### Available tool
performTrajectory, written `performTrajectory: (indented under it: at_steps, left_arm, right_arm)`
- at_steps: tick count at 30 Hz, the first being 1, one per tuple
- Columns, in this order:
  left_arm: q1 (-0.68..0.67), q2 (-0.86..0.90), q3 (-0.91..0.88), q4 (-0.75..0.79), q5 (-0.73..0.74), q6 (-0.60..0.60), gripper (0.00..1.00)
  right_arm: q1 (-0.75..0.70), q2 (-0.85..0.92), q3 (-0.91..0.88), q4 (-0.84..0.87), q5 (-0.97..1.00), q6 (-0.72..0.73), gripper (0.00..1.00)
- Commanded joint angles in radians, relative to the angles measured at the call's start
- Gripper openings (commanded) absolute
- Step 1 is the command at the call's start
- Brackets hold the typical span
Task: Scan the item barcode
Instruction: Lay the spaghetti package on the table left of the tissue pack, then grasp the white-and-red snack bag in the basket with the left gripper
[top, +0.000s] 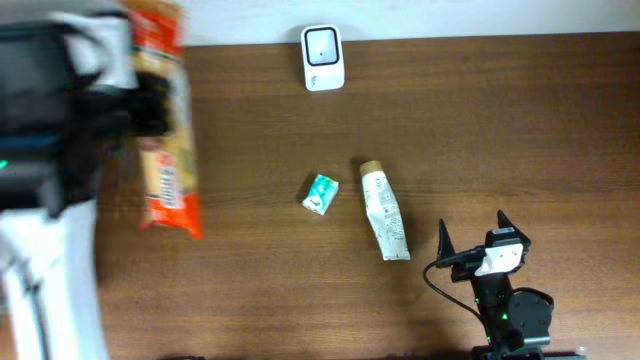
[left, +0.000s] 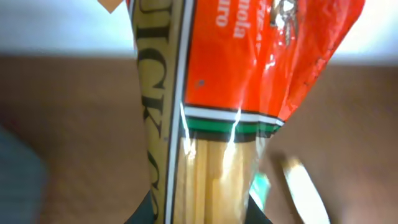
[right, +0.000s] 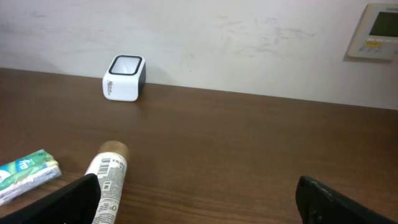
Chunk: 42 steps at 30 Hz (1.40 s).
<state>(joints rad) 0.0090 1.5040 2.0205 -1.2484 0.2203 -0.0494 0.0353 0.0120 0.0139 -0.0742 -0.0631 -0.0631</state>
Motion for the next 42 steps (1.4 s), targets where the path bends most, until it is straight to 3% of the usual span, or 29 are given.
performTrajectory:
  at_steps: [1, 9, 11, 12, 14, 16, 21, 26, 31, 34, 36, 41, 42]
  left_arm:
    - [-0.15, 0.095, -0.177, 0.042, -0.011, -0.094, 0.0]
    - [-0.339, 0.302, -0.609, 0.357, -0.069, -0.379, 0.0]
    - [-0.349, 0.339, -0.655, 0.423, -0.079, -0.385, 0.0]
    - [-0.349, 0.359, -0.669, 0.454, -0.079, -0.385, 0.11]
    - [-0.349, 0.386, -0.672, 0.504, -0.079, -0.384, 0.76]
    - [-0.348, 0.386, -0.669, 0.547, -0.079, -0.384, 0.99]
    - [-0.312, 0.317, -0.486, 0.512, -0.091, -0.283, 0.99]
    - [-0.106, 0.142, -0.178, 0.446, -0.091, -0.056, 0.99]
    - [0.247, -0.017, -0.155, 0.369, -0.23, -0.165, 1.0]
    - [0.382, -0.06, -0.155, 0.244, -0.443, -0.199, 0.99]
    - [0.4, -0.057, -0.155, 0.154, -0.545, -0.299, 0.99]
    - [0.4, -0.007, -0.156, 0.145, -0.546, -0.298, 0.99]
    - [0.4, 0.019, -0.156, 0.14, -0.547, -0.298, 0.91]
  right_arm:
    - [-0.002, -0.006, -0.008, 0.0, 0.008, -0.003, 0.99]
    - [-0.002, -0.006, -0.008, 0.0, 0.008, -0.003, 0.99]
    - [-0.002, -0.006, -0.008, 0.0, 0.008, -0.003, 0.99]
    - [-0.002, -0.006, -0.008, 0.0, 0.008, -0.003, 0.99]
    - [-0.002, -0.006, -0.008, 0.0, 0.008, -0.003, 0.99]
    - [-0.002, -0.006, -0.008, 0.0, 0.008, -0.003, 0.99]
    - [-0.002, -0.006, -0.008, 0.0, 0.008, -0.003, 0.99]
    - [-0.002, -0.006, -0.008, 0.0, 0.008, -0.003, 0.99]
    - [-0.002, -0.006, -0.008, 0.0, 0.008, -0.003, 0.99]
    - [-0.002, -0.006, -0.008, 0.0, 0.008, -0.003, 0.99]
    - [-0.002, -0.006, -0.008, 0.0, 0.008, -0.003, 0.99]
    - [-0.002, -0.006, -0.008, 0.0, 0.008, -0.003, 0.99]
    - [-0.002, -0.006, -0.008, 0.0, 0.008, -0.003, 0.99]
